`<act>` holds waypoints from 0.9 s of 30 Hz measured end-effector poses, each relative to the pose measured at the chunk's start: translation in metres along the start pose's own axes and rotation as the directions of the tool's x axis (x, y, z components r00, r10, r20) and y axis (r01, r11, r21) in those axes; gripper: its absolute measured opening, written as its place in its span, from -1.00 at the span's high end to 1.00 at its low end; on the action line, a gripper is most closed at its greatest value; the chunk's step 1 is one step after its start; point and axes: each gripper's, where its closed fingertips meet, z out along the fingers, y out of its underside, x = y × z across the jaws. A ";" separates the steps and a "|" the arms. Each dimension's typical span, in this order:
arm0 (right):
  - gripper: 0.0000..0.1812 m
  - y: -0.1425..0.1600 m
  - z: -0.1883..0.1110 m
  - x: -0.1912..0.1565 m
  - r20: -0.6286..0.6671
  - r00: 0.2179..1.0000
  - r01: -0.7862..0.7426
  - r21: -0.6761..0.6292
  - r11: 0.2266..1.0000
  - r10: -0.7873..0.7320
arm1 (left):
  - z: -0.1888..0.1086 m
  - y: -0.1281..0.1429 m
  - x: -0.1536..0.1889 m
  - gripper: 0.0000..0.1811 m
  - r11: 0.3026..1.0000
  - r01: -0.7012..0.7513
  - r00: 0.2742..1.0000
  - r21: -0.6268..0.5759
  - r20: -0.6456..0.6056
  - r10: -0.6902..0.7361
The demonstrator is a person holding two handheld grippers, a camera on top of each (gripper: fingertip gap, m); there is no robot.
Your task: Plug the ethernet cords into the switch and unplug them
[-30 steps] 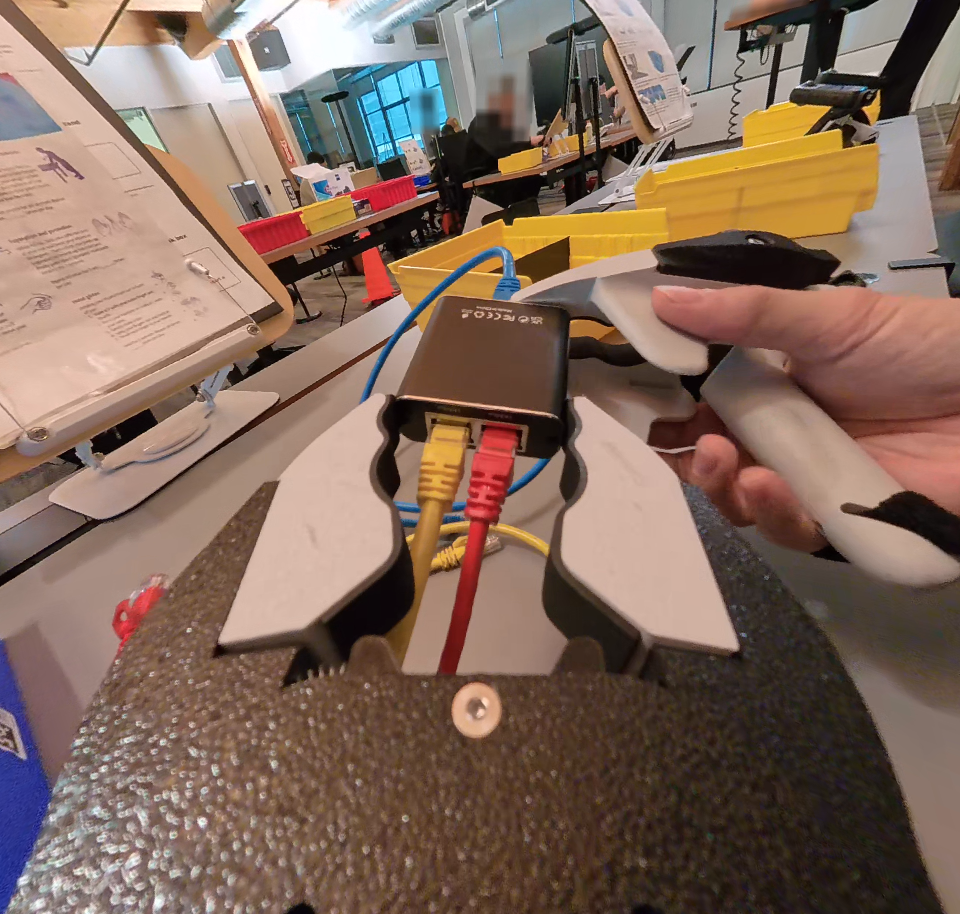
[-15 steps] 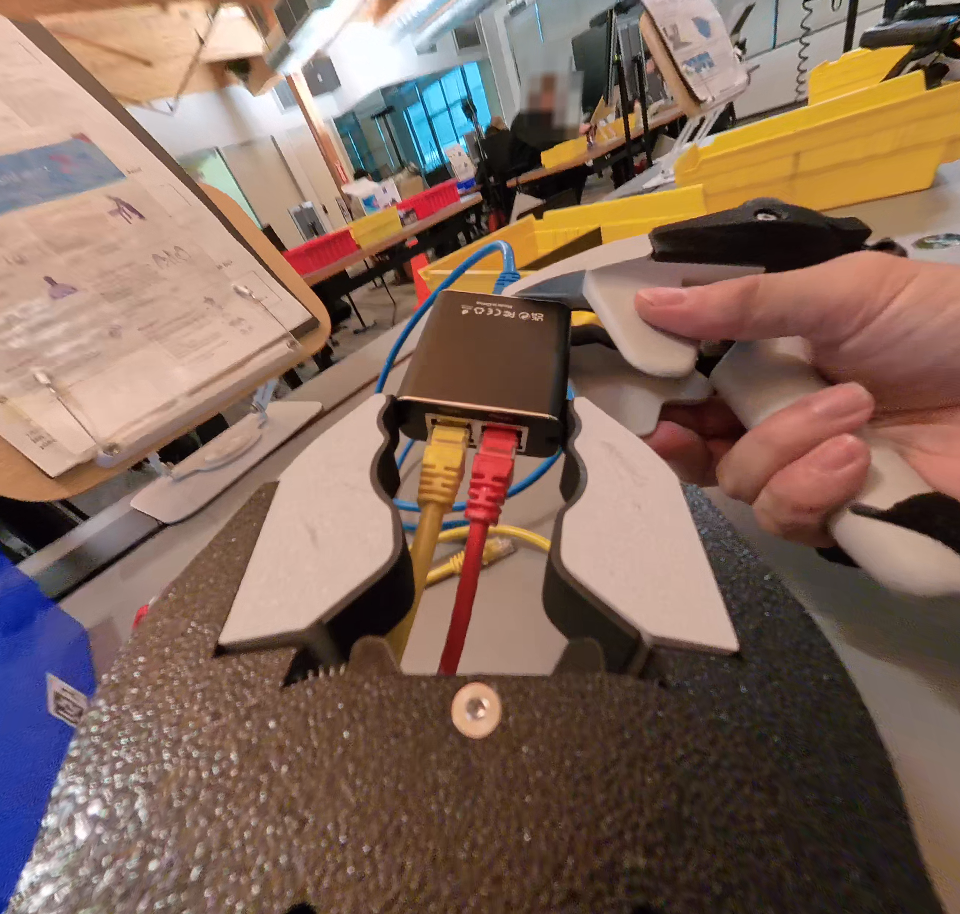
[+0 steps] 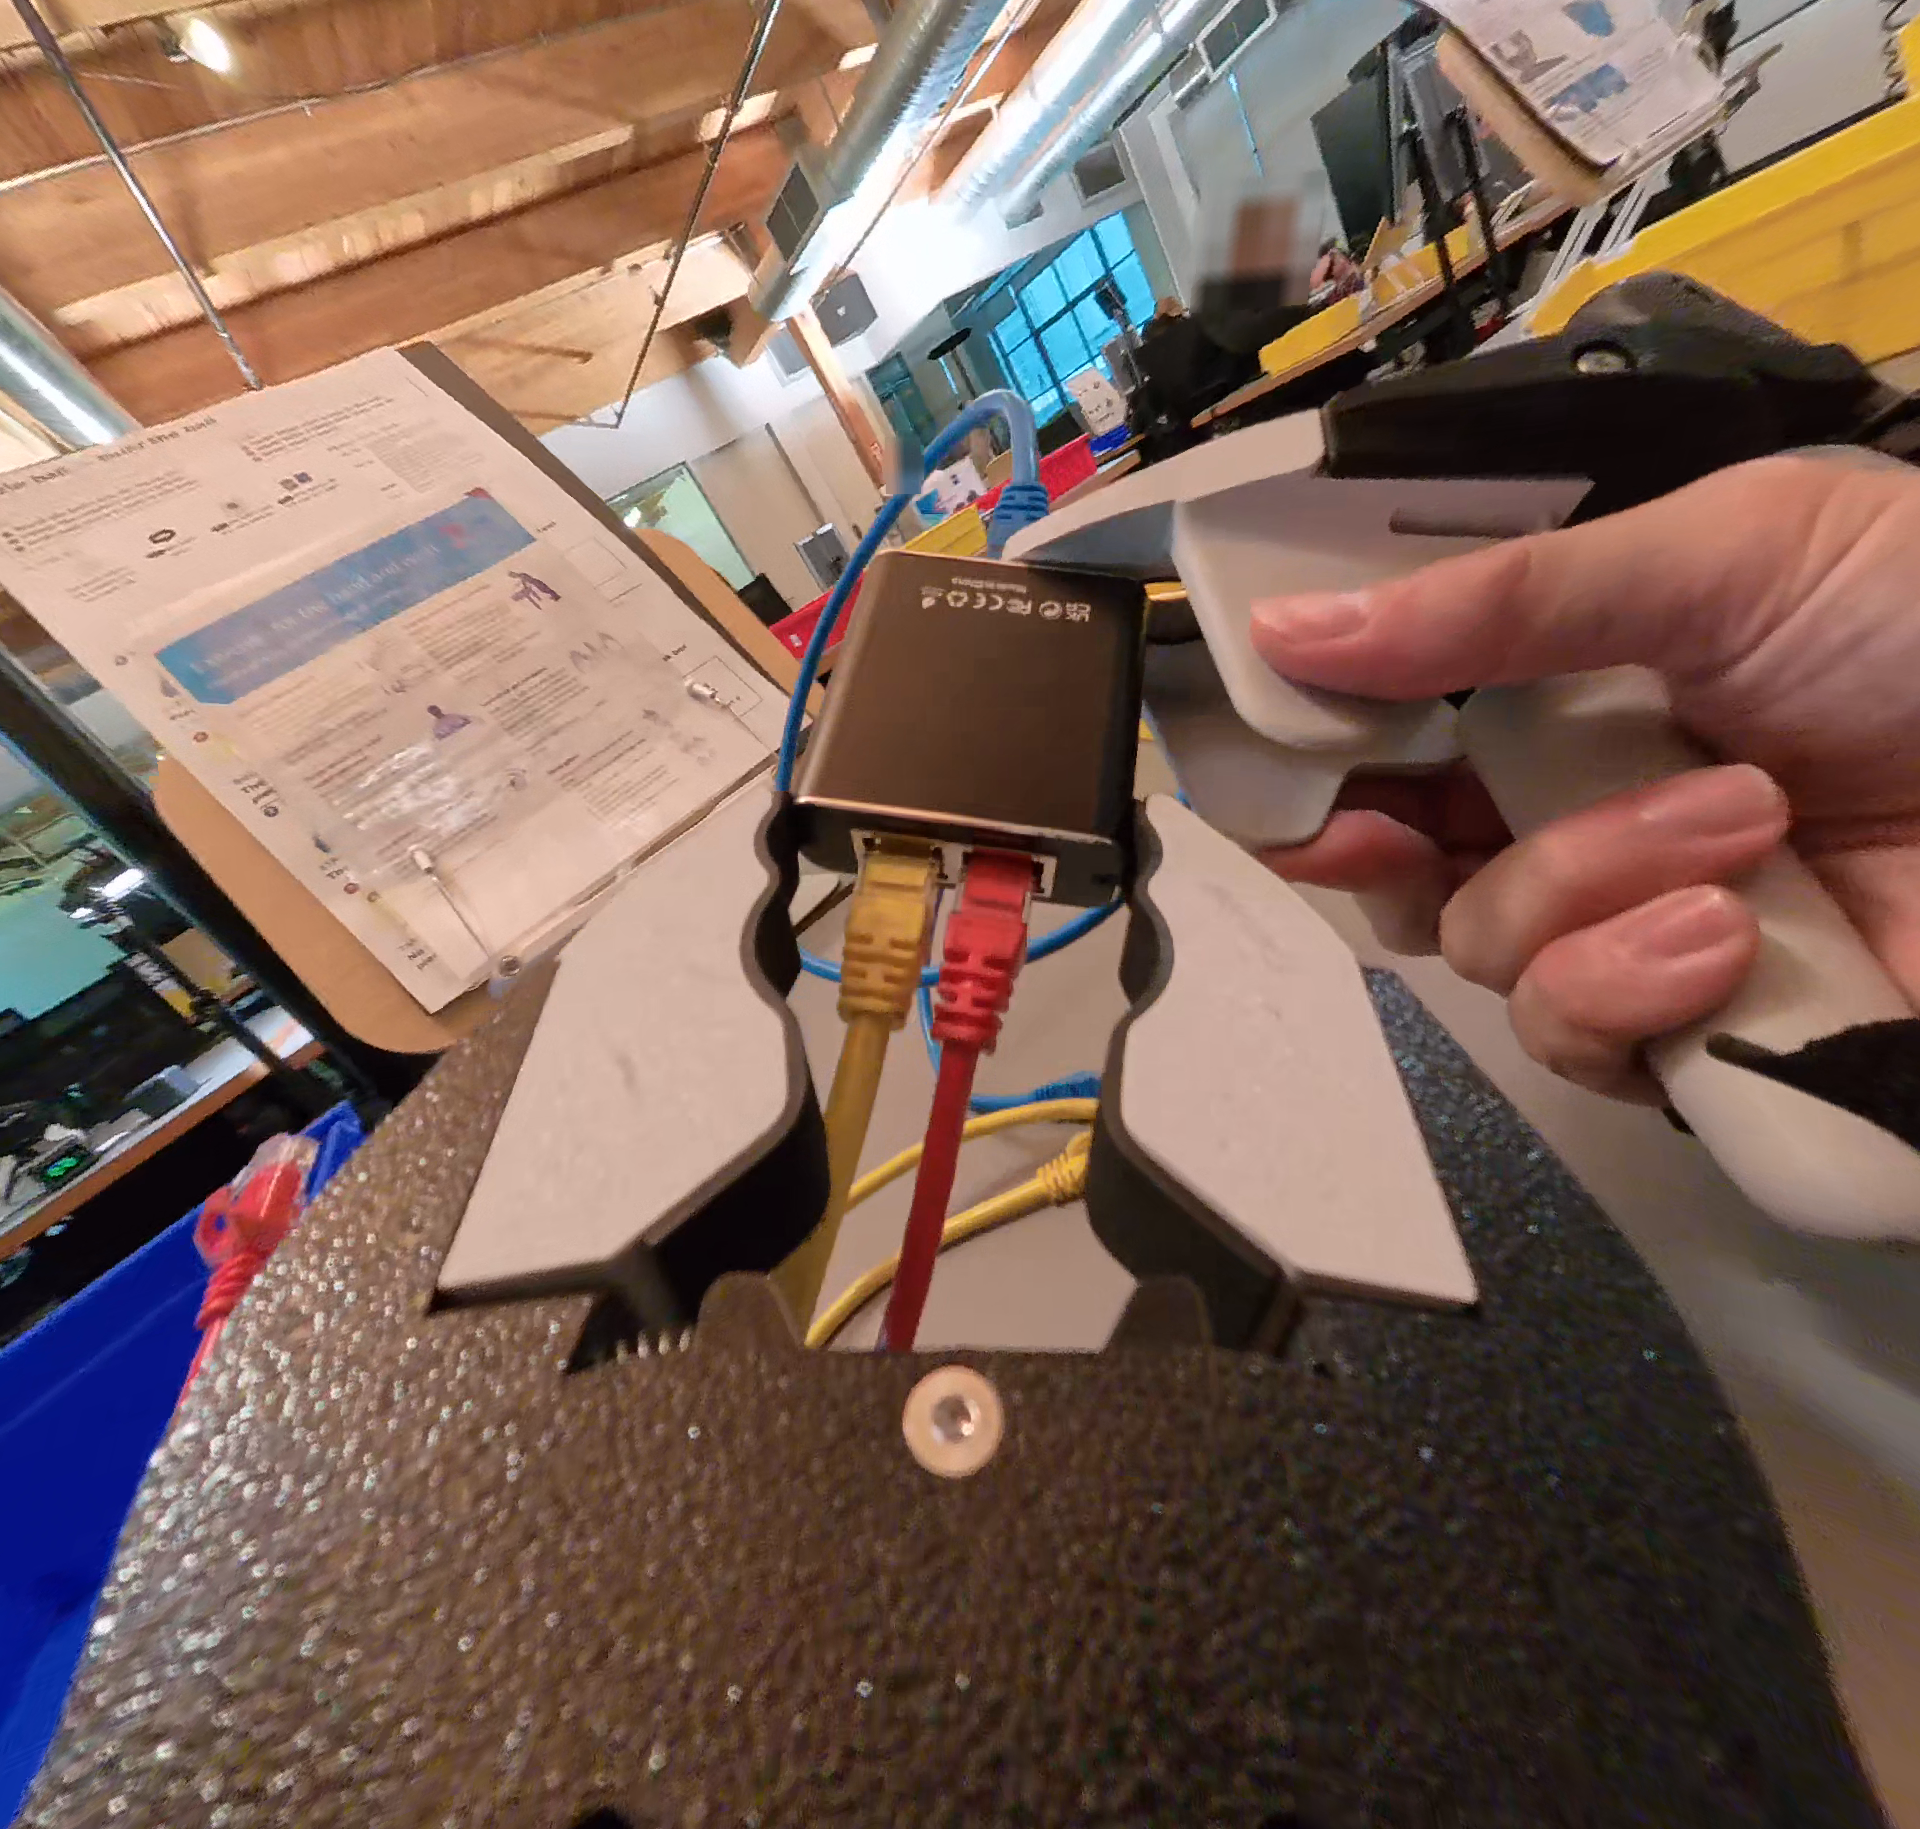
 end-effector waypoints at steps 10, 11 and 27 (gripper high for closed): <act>0.86 -0.021 -0.004 0.010 -0.018 1.000 0.009 0.102 0.995 -0.007 | 0.001 0.020 0.004 0.34 0.997 0.068 0.998 -0.029 -0.015 -0.068; 0.86 -0.026 -0.005 0.010 -0.019 0.999 0.036 0.073 0.997 -0.034 | 0.000 0.019 0.005 0.34 0.995 0.096 0.995 -0.021 -0.025 -0.096; 0.86 -0.149 -0.016 -0.088 0.017 0.614 0.686 -0.507 0.522 -0.789 | -0.002 0.038 -0.013 0.34 0.959 0.281 0.959 -0.039 -0.015 -0.281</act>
